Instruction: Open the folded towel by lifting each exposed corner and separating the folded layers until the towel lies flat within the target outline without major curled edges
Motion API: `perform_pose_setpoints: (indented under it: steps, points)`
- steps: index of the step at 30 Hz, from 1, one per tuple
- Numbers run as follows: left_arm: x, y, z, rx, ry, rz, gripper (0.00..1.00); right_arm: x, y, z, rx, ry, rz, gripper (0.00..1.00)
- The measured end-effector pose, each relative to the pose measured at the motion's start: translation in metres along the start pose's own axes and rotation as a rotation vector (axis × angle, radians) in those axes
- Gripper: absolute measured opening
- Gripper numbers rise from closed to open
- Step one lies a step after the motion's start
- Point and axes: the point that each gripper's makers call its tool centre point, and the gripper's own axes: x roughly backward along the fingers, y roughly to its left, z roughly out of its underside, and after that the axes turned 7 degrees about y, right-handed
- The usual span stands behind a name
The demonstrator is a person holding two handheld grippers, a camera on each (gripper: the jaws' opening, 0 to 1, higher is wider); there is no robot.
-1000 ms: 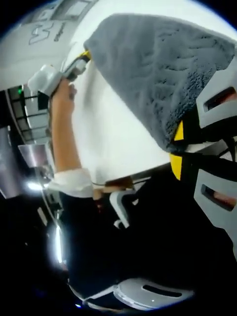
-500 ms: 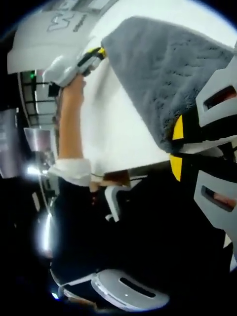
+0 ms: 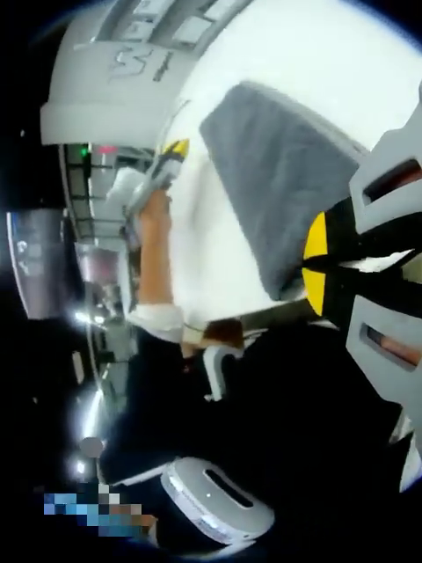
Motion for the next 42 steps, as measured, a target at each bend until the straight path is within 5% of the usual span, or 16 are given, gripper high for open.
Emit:
perform_pose_setpoints:
  steps: [4,11,24,27,33,42]
  points:
    - [0.004,-0.007,-0.008,0.067,-0.024,0.015,0.04,0.005,-0.013,-0.008,-0.021,-0.049,0.048,0.00]
    - [0.007,-0.021,-0.019,0.122,-0.067,0.039,0.01,0.009,-0.035,-0.008,-0.092,-0.057,0.154,0.00]
    - [-0.025,-0.040,-0.017,0.188,-0.034,0.122,0.01,-0.005,-0.042,0.014,-0.098,0.065,0.200,0.00]
    - [-0.033,-0.054,-0.011,0.145,0.004,0.159,0.01,-0.006,-0.041,0.018,-0.106,0.079,0.190,0.00]
    - [-0.042,-0.053,0.002,-0.080,0.074,0.077,0.01,-0.008,-0.037,0.032,-0.124,0.140,0.174,0.00]
    - [-0.049,-0.045,0.014,-0.195,0.138,0.050,0.01,-0.016,-0.028,0.048,-0.135,0.234,0.139,0.00]
